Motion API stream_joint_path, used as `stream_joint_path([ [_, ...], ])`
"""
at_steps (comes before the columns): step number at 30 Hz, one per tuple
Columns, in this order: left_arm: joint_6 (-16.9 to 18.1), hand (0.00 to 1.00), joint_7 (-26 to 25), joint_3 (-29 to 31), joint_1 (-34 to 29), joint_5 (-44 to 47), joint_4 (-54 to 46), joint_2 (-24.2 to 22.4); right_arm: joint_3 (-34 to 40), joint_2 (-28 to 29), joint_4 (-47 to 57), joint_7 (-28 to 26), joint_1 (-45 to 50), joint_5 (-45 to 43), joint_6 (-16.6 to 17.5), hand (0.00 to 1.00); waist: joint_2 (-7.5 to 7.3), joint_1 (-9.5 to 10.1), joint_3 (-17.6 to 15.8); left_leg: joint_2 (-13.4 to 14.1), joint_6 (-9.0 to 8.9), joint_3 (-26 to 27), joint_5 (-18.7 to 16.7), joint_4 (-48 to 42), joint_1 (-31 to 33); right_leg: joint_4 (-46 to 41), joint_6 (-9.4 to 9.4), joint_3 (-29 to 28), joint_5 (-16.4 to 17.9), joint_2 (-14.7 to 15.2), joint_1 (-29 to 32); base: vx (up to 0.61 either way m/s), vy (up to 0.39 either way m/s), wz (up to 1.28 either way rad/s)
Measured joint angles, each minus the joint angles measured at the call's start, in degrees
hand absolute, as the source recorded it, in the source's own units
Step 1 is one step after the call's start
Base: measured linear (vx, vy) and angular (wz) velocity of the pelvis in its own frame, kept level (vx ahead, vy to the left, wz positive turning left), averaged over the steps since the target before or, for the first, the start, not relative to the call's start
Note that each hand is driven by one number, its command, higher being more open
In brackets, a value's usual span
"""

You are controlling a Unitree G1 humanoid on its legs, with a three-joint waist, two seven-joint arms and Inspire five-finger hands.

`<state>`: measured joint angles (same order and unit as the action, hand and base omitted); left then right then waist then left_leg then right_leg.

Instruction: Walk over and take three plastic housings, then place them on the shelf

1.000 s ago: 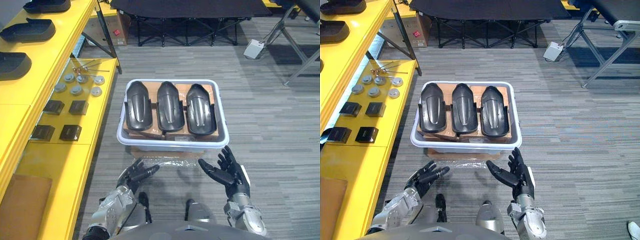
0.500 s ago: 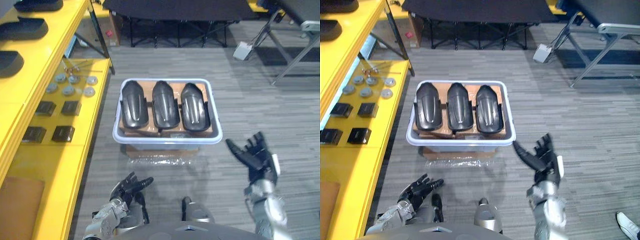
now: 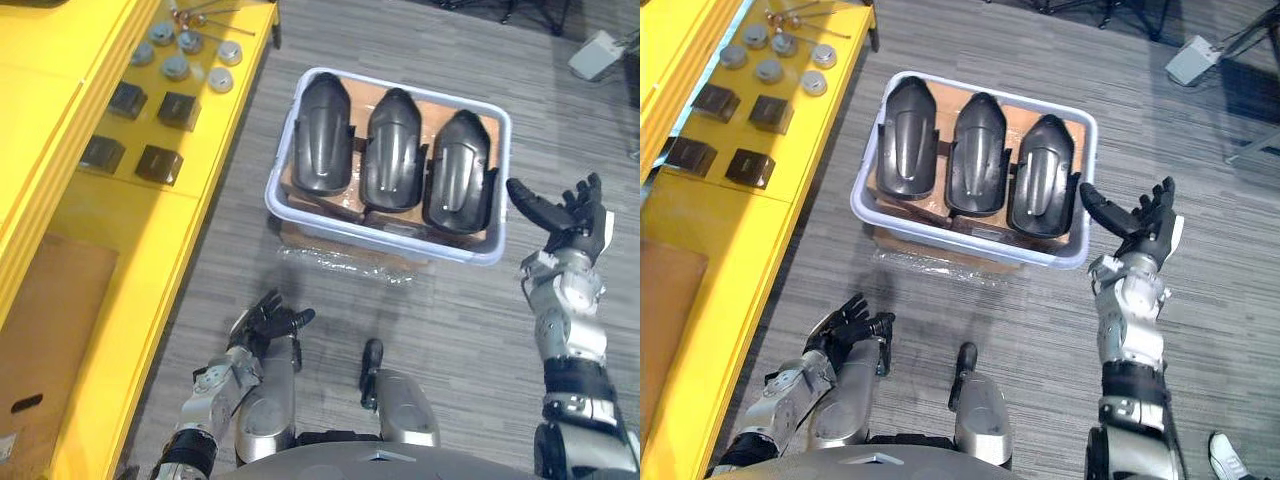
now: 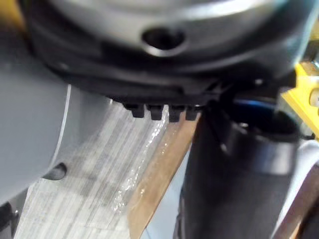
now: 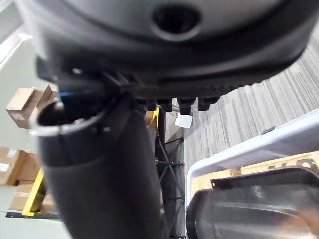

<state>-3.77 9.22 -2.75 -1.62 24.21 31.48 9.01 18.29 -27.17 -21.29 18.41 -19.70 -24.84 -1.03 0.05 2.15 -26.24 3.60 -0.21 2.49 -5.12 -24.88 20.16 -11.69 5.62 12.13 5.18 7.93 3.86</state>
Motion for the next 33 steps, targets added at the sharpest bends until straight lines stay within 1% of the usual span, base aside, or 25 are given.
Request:
stream_joint_path([
  [3,0.06,1.00,0.00,0.84,1.29,0.02,1.34,-0.09,0.01,-5.05,-4.97,0.87,-4.34,0.52,-1.33,1.00,1.16,0.80,-0.83,-0.15,0.17,-0.49,-0.10,-1.01,1.72,-1.91,0.22,0.06,0.67,0.25,1.92,-0.03,0.026,0.05],
  [6,-0.11,1.00,-1.28,1.34,1.75,-0.11,7.24,0.14,-0.37,-10.12,-10.97,0.89,-8.38,1.84,-2.52,1.00,2.46,0.80,-1.84,-0.94,0.35,-1.36,-0.21,-2.26,3.24,-5.58,0.68,0.30,2.67,1.10,4.07,-0.06,0.022,0.11],
  [8,-1.01,1.00,-1.52,2.45,1.46,0.69,10.96,0.42,-0.56,-12.79,-14.22,0.88,-9.71,2.05,-3.97,1.00,3.26,1.07,-2.21,-1.05,0.43,-1.95,-0.18,-2.92,4.72,-7.40,0.58,0.65,3.41,1.27,5.82,-0.05,0.005,0.12],
  [11,-0.16,1.00,-1.83,3.32,1.54,0.53,11.81,1.10,-0.95,-13.43,-18.48,0.69,-11.19,2.05,-6.32,1.00,3.40,2.19,-2.27,-1.16,0.61,-2.27,-0.02,-3.01,5.50,-9.74,0.43,1.04,4.48,1.65,7.26,-0.04,-0.017,0.09],
  [15,0.19,1.00,-1.43,3.69,1.63,0.64,11.81,0.76,-1.96,-13.58,-18.99,0.03,-12.97,2.29,-9.12,1.00,3.69,2.31,-2.17,-1.50,0.68,-2.92,0.26,-3.46,7.25,-12.63,0.30,1.85,5.84,2.31,9.60,-0.04,-0.022,0.12],
  [17,0.69,1.00,-0.98,3.82,1.76,0.74,11.65,0.12,-2.04,-14.41,-18.99,-0.67,-14.21,4.07,-10.81,1.00,4.39,2.60,-2.42,-1.59,0.64,-3.17,0.32,-4.15,8.38,-14.37,0.20,2.05,6.48,2.89,10.98,-0.06,-0.009,0.08],
  [19,1.55,1.00,-0.80,3.86,1.80,1.07,11.49,-1.07,-2.47,-15.51,-18.99,-1.74,-16.35,4.40,-12.60,1.00,5.43,3.01,-2.57,-1.93,0.62,-3.22,0.36,-5.16,9.74,-17.04,0.22,2.11,7.63,3.45,12.86,-0.05,-0.016,0.07],
  [21,2.12,1.00,-0.38,3.88,1.87,2.33,11.38,-1.61,-4.10,-15.88,-18.99,-2.04,-18.26,4.71,-13.29,1.00,5.88,3.40,-2.60,-1.94,0.58,-3.25,0.33,-6.20,11.26,-18.97,0.09,2.35,8.33,4.03,14.74,-0.05,-0.006,0.03],
  [22,2.36,1.00,-0.32,4.09,1.99,2.54,11.10,-1.88,-4.92,-15.88,-18.99,-2.15,-19.37,5.45,-13.74,1.00,5.96,3.79,-2.62,-1.95,0.57,-3.39,0.33,-6.76,12.45,-20.27,-0.14,2.43,8.74,4.23,16.10,-0.05,-0.018,0.04],
  [27,2.27,1.00,0.13,5.17,2.22,4.57,9.97,-2.78,-7.12,-15.95,-19.00,-1.89,-23.13,5.96,-15.42,1.00,6.12,4.54,-2.70,-2.58,0.40,-4.31,0.31,-9.37,16.44,-25.76,-0.45,3.35,11.03,5.71,20.38,-0.05,-0.028,0.16],
  [28,2.19,1.00,0.11,5.59,2.26,4.58,9.45,-3.20,-7.85,-16.41,-19.00,-1.52,-24.64,6.53,-16.23,1.00,6.19,4.76,-2.74,-3.01,0.39,-4.37,0.31,-10.21,17.63,-27.58,-0.60,3.32,11.91,6.42,21.93,-0.07,-0.020,0.14],
  [29,2.19,1.00,0.11,5.68,2.36,4.58,9.35,-3.36,-8.47,-17.06,-19.00,-1.45,-24.92,6.55,-16.42,1.00,6.27,4.94,-2.77,-3.12,0.38,-4.37,0.30,-10.49,18.06,-28.27,-0.65,3.34,12.18,6.67,22.44,-0.07,-0.020,0.12],
  [30,2.19,1.00,0.15,5.91,2.36,4.67,8.97,-3.63,-9.12,-18.44,-19.04,-1.45,-25.47,6.63,-17.31,1.00,6.41,5.33,-2.82,-3.19,0.38,-4.35,0.30,-11.04,18.93,-29.39,-0.71,3.33,12.55,6.95,23.49,-0.08,-0.019,0.08],
  [31,2.19,1.00,0.28,6.13,2.38,4.77,8.89,-3.68,-9.50,-19.30,-19.36,-1.56,-26.37,6.64,-18.10,0.00,6.41,5.39,-2.84,-3.23,0.42,-4.35,0.33,-11.25,19.65,-30.20,-0.84,3.33,12.75,7.12,24.29,-0.08,-0.023,0.07],
  [32,2.21,1.00,0.35,6.21,2.40,4.77,8.89,-3.71,-9.61,-19.52,-19.42,-1.63,-26.64,7.20,-18.71,0.00,6.41,5.44,-2.84,-3.25,0.43,-4.35,0.38,-11.29,19.81,-30.45,-0.92,3.34,12.86,7.21,24.51,-0.08,-0.025,0.07],
  [33,2.20,1.00,0.51,6.65,2.40,4.76,8.96,-3.93,-10.07,-19.60,-19.57,-1.71,-27.13,9.66,-20.29,0.00,6.41,5.48,-2.84,-3.26,0.43,-4.25,0.45,-11.31,19.86,-31.02,-0.97,3.36,13.06,7.45,24.71,-0.06,-0.023,0.07],
])
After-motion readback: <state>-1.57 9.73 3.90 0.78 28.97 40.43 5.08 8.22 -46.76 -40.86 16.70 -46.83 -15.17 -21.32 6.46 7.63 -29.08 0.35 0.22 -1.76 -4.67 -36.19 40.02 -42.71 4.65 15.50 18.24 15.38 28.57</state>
